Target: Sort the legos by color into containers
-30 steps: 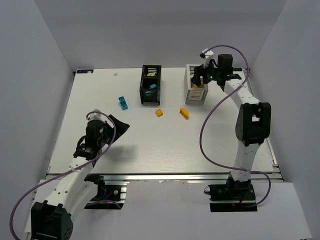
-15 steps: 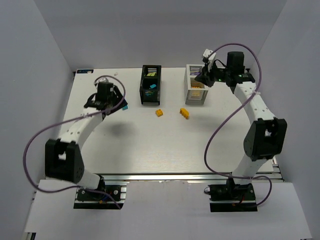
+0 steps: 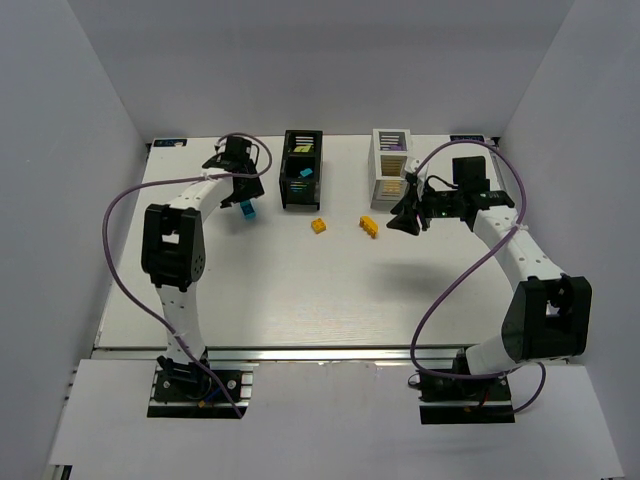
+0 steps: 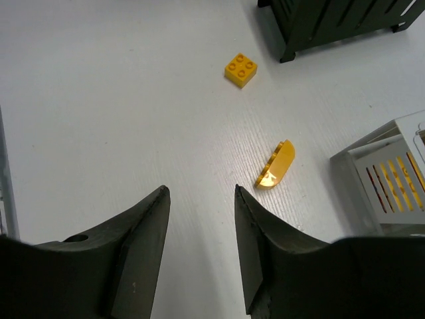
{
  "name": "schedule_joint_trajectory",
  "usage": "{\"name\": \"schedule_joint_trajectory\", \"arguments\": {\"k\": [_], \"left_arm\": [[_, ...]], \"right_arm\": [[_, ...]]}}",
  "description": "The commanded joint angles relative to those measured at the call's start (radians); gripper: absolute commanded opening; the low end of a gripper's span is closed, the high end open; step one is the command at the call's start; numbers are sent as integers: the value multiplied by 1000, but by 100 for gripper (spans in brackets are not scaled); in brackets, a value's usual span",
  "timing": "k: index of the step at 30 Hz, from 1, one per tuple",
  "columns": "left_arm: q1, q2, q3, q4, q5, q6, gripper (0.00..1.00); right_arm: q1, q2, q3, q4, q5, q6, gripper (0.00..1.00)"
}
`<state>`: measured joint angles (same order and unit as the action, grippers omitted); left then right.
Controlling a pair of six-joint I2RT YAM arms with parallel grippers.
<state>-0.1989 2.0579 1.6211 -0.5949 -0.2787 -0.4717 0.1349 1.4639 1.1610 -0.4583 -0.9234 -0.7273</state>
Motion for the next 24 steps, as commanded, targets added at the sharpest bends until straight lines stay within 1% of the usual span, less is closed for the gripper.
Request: {"name": "schedule_joint_trajectory", "arguments": {"k": [1,5,13,21,24], "left_arm": [[6,16,92,-22,-34,12,81],[7,44,126,-31,-40,10,77],[9,82,134,-42,-24,10,75],[13,114,141,-39,-11,5,69],[16,114,141,-31,-4,2,61]], "right_arm": [[-1,-42,-18,1,-40,-18,50],[-1,-39,-26,13,-38,-11,50],[0,-25,-9,27,-40,12,50],[0,-34,-11,29,-25,14,50],[-1,-34,-14,27,-25,14,50]]}}
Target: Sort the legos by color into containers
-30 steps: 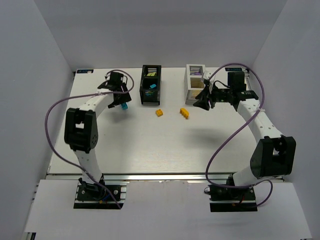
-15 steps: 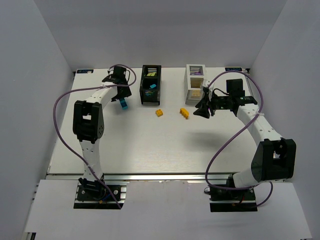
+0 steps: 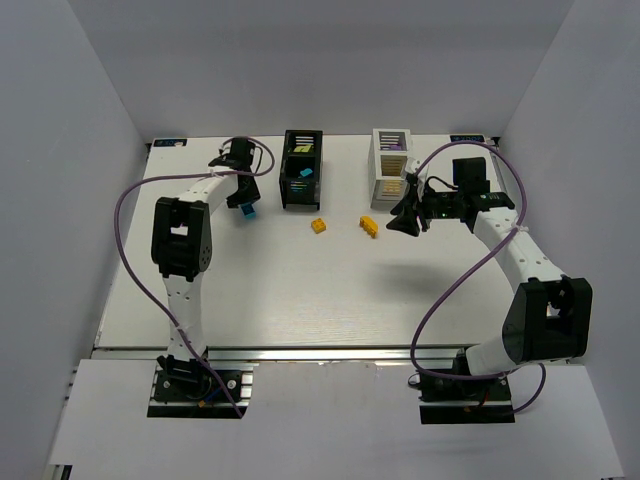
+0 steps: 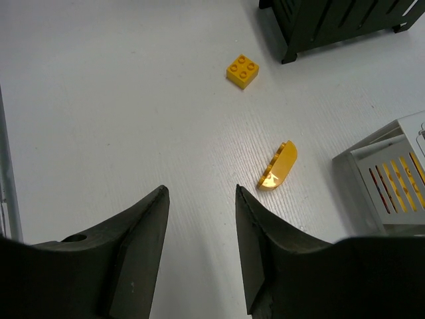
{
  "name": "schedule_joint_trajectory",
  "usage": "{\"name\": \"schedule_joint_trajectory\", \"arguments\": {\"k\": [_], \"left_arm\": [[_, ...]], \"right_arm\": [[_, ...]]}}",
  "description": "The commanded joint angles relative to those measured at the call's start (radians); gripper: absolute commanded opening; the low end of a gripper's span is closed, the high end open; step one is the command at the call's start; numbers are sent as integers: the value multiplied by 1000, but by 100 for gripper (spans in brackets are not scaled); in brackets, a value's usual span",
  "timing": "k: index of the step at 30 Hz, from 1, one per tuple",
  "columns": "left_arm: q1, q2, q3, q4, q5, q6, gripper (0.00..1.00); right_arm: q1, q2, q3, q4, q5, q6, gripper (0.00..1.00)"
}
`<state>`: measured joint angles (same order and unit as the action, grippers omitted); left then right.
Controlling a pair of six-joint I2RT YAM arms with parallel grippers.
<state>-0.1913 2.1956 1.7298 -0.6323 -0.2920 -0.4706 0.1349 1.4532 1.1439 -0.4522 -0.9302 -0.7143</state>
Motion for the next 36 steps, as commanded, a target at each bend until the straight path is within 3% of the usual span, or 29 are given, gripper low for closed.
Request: {"name": "schedule_joint_trajectory", "arguments": {"k": [1,3,4,8,12,16,19,22,24,25,26,27,29,30,36], "left_arm": [[10,-23,34,5,13,1,53],[10,-28,34,5,16,-3,44],[10,-33,33,5,19,-3,33],[12,-74,14,13,33,-8,18],[12,-177,-73,37,91,-20,12],[12,-446,-368,147,284,-51,8],[12,-618,-556,296,522,-118,8],[12,-836,-807,527,764,-259,8],[9,-960,-973,770,861,-416,8],[6,-996,-1024,861,926,-474,8],[4,-1061,-1112,1022,941,-569,8],[3,-1088,-1148,1089,948,-604,8],[1,-1131,-1202,1239,955,-689,8],[-2,-1155,-1234,1270,956,-709,8],[-42,-1185,-1251,1369,947,-772,8]], "right_arm": [[-1,-24,5,21,-18,1,50],[-1,-25,5,18,-18,-2,50],[-1,-24,4,15,-18,-5,50],[-1,-27,-1,-5,-21,-22,50],[14,-19,4,-46,-38,-42,50],[90,6,16,-83,-4,38,48],[181,38,22,-63,-31,243,48],[255,79,-6,54,-154,571,50],[302,113,-33,228,-235,831,61],[316,122,-67,307,-307,922,76],[339,128,-84,399,-327,1009,89],[348,134,-98,588,-338,1164,89],[373,145,-121,769,-346,1306,89],[379,153,-118,913,-349,1420,89],[431,243,-52,1245,-341,1720,89]]}}
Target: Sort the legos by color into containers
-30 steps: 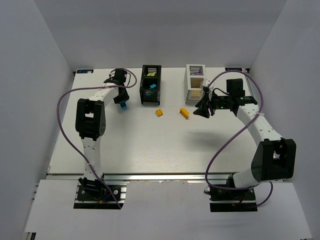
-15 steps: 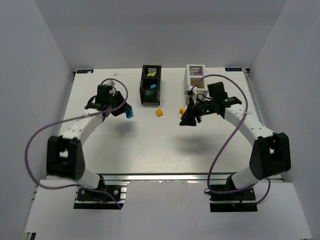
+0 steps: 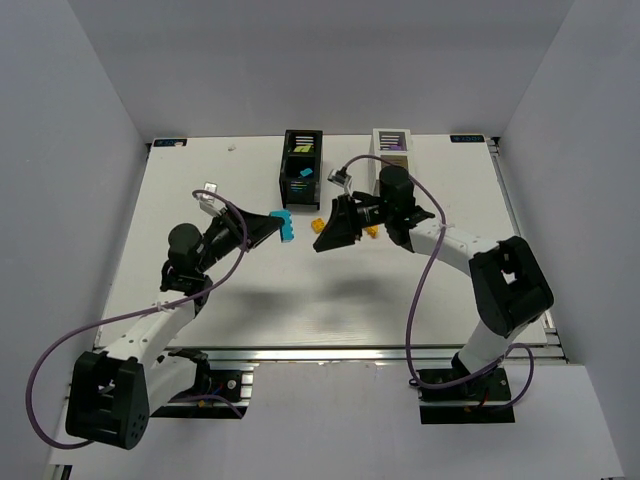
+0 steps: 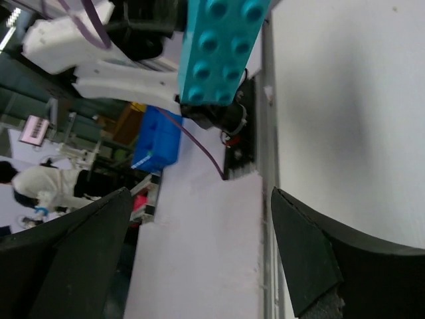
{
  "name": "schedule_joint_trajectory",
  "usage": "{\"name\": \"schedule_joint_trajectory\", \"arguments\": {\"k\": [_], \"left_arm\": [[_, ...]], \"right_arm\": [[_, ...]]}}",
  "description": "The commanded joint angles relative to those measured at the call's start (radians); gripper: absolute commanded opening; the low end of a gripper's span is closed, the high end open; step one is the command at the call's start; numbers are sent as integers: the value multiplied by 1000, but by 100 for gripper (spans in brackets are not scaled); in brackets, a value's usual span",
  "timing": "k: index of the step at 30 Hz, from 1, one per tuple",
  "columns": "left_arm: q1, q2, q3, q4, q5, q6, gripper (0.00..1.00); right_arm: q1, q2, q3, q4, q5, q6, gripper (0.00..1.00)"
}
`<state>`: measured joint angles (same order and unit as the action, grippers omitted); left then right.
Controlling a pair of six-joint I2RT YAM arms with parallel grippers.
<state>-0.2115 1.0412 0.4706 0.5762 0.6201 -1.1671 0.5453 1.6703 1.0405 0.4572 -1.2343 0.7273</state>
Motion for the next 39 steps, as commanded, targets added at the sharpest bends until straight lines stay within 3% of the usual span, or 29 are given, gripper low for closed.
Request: {"name": "schedule_joint_trajectory", "arguments": {"k": [1,14,23,26,27,28,29,30,32,34,36,39], "left_arm": [[-28,-26,14,169,35,-77,8],[-91,-27,16,182,9,-92,8],[-103,-24,0,182,-8,-91,8],[-104,-24,-4,186,-8,-94,9],[-104,-26,-4,186,-10,-92,9],[-104,-27,-6,186,-8,-92,11],[-104,-29,-6,183,-11,-91,12],[-104,-30,-4,180,-14,-91,19],[-104,-35,-1,162,-22,-80,28],[-104,-38,3,152,-34,-71,45],[-104,-43,8,152,-45,-66,53],[-104,-38,20,155,-39,-63,55]], "right_arm": [[27,37,59,389,-34,332,89],[97,95,162,397,-10,334,82],[120,103,193,244,56,265,66],[122,108,184,233,68,259,40],[122,108,181,236,65,261,23],[122,105,174,250,62,268,17],[122,101,167,262,61,276,13],[122,100,149,276,55,285,6],[119,91,132,319,52,313,3],[120,85,115,337,44,322,0],[119,82,102,365,41,339,0],[120,80,101,376,39,343,0]]}}
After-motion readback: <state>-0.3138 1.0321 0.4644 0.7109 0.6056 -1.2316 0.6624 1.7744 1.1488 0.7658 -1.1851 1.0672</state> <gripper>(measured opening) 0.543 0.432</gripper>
